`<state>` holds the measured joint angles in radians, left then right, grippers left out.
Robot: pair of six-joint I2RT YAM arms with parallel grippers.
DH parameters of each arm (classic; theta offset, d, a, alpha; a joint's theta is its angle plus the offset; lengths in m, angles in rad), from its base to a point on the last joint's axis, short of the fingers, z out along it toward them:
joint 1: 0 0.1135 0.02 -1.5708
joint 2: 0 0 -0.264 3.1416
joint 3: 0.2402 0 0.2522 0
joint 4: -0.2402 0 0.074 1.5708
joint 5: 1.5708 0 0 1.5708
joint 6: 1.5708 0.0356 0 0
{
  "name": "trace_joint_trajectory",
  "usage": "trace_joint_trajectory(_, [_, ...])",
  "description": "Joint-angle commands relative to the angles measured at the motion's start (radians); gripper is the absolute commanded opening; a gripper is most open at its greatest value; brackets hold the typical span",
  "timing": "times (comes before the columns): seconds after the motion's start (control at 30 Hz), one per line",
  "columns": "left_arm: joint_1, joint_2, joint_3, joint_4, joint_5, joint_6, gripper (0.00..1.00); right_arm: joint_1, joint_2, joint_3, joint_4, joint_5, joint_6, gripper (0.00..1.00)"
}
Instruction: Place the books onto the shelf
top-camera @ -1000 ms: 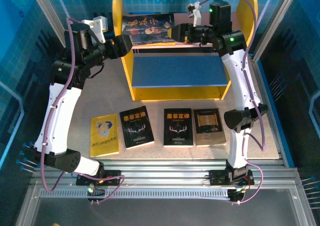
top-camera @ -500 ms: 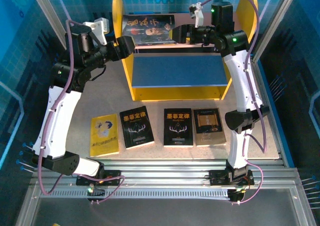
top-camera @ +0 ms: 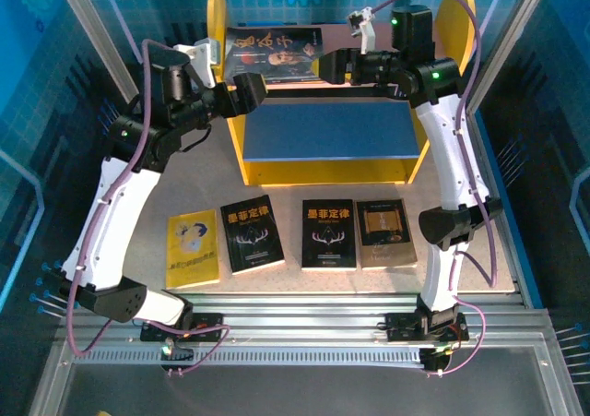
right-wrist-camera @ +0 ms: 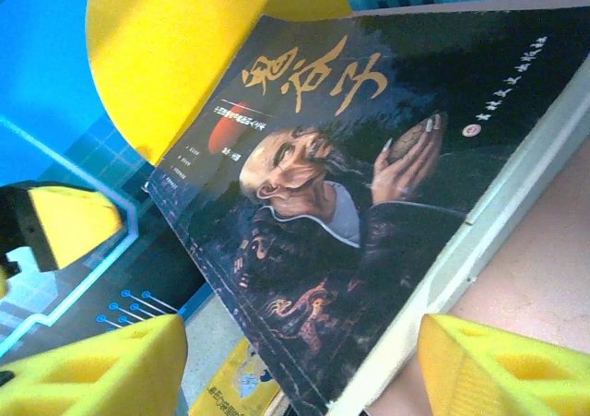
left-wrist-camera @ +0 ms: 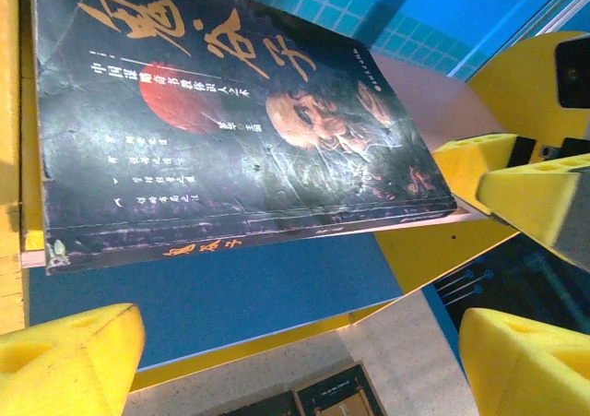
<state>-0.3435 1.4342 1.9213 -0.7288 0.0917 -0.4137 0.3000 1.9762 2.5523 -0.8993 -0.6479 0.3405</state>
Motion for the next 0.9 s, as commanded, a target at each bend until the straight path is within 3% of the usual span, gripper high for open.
trace_joint_trajectory(0.0, [-0.009,0.017,0.016,-0.006,-0.02,-0.004,0.89,-0.004,-0.03,-0.004,0.028,-0.045,0.015,0.67])
trace_joint_trajectory(0.87, [-0.007,0.066,0.062,-0.032,-0.061,0.049,0.9,0.014,0.003,0.0,0.072,-0.082,0.05,0.67])
